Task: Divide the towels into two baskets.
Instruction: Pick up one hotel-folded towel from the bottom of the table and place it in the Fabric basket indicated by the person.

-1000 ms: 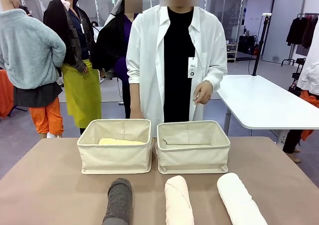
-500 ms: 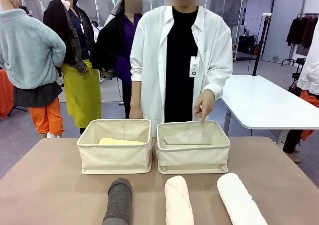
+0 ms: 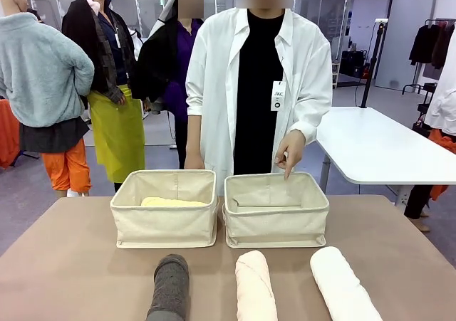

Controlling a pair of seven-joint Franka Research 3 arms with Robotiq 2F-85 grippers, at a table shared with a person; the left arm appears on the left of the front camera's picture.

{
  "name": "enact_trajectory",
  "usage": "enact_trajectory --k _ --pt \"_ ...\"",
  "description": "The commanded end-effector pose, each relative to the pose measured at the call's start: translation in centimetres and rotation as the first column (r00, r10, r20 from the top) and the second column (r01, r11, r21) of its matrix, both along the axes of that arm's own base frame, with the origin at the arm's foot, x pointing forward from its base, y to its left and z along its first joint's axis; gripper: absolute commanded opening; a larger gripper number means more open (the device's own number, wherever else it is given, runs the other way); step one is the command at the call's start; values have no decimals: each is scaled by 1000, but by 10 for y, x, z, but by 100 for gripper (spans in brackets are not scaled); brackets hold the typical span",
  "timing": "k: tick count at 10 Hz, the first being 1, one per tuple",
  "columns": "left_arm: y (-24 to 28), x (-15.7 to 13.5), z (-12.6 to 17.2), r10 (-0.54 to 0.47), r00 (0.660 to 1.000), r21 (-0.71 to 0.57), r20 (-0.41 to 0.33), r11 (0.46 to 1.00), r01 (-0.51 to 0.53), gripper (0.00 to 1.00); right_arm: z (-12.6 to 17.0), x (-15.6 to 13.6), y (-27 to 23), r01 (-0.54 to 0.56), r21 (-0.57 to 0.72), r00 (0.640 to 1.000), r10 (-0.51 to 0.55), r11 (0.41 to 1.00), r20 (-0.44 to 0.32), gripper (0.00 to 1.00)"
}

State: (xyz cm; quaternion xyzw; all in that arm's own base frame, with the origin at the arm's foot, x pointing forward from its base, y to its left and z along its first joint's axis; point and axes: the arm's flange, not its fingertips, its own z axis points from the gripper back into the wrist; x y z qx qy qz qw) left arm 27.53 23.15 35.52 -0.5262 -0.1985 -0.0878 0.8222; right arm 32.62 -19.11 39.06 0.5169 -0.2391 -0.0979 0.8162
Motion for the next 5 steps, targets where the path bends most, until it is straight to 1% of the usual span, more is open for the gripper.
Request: enact_trajectory --k 1,3,5 --pt "-1 -6 2 -3 1000 -2 5 1000 3 100 29 18 46 -99 -147 992 85 984 -98 100" --pt "-1 -6 2 -3 1000 -2 5 1000 3 100 39 37 101 -210 -269 972 172 940 -161 100" --pt "-1 -6 2 -3 1000 -2 5 1000 3 100 37 52 156 -308 -373 945 238 875 -223 100"
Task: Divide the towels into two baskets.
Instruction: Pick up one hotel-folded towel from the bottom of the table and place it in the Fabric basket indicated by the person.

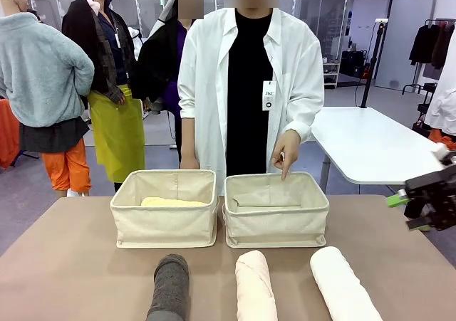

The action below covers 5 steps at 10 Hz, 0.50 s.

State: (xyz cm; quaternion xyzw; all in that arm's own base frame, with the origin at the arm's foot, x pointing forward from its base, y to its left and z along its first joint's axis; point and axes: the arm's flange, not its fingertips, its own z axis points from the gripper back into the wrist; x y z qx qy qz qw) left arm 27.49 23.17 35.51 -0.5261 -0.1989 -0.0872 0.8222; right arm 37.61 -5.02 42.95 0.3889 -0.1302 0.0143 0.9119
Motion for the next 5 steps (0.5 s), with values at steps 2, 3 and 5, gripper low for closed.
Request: enact_trajectory --k 2,3,5 --pt "-1 -6 3 -5 1000 -2 5 1000 5 100 -12 1 51 -81 -175 995 69 981 -76 100" --pt "-1 -6 3 -5 1000 -2 5 1000 5 100 -19 1 66 -92 -210 993 75 973 -87 100" --pt "-1 -6 3 -5 1000 -2 5 1000 5 100 -39 3 89 -91 -320 993 61 943 -104 100"
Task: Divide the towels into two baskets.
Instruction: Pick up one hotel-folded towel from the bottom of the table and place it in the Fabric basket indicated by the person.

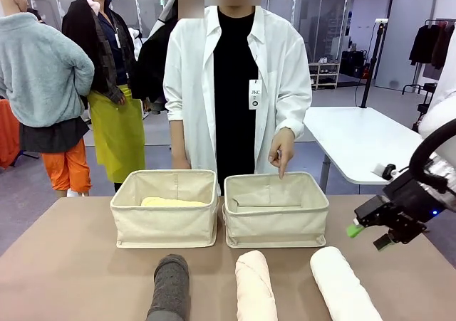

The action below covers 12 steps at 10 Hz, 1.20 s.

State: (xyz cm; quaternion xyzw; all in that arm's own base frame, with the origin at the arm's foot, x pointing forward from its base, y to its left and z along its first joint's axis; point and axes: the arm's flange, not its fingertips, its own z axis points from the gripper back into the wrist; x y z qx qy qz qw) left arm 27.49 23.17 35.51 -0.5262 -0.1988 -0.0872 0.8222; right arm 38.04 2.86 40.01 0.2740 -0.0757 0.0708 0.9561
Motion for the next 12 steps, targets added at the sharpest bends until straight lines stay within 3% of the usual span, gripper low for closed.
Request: enact_trajectory --k 1,9,11,12 --pt "-1 -6 3 -5 1000 -1 5 1000 5 100 -17 1 21 43 -75 999 -45 996 -24 100" --pt "-1 -6 3 -5 1000 -1 5 1000 5 100 -68 9 80 14 -259 998 -31 966 -62 100" --pt "-1 -6 3 -5 1000 -1 5 1000 5 100 -74 7 86 -16 -259 996 -6 966 -85 86" --pt "-1 -6 3 -5 1000 -1 5 1000 5 100 -75 6 87 -25 -268 996 1 963 -90 74"
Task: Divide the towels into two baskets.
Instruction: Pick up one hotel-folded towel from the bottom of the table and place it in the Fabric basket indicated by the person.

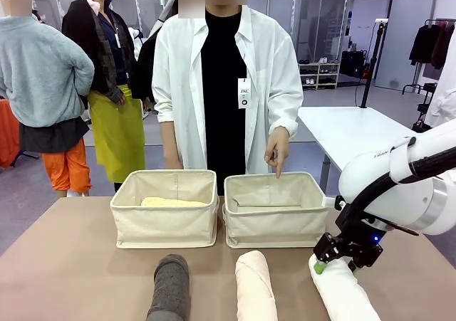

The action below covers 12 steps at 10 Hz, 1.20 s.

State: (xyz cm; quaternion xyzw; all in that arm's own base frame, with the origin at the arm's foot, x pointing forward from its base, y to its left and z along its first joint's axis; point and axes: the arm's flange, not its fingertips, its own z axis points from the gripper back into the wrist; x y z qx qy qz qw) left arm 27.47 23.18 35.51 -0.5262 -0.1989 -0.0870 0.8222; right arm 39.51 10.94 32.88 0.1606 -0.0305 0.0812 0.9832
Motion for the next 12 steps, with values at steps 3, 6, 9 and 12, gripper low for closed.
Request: enact_trajectory --k 3,6,9,12 --pt "-1 -6 3 -5 1000 -1 6 1000 5 100 -5 -7 5 15 -41 1000 -16 999 -22 47" --pt "-1 -6 3 -5 1000 -1 6 1000 5 100 14 -11 3 -13 -29 999 12 999 -33 18" --pt "-1 -6 3 -5 1000 -1 6 1000 5 100 90 -16 17 -207 -46 975 209 977 69 18" --pt "-1 -6 3 -5 1000 -1 6 1000 5 100 144 -10 56 -490 -129 859 503 862 95 18"
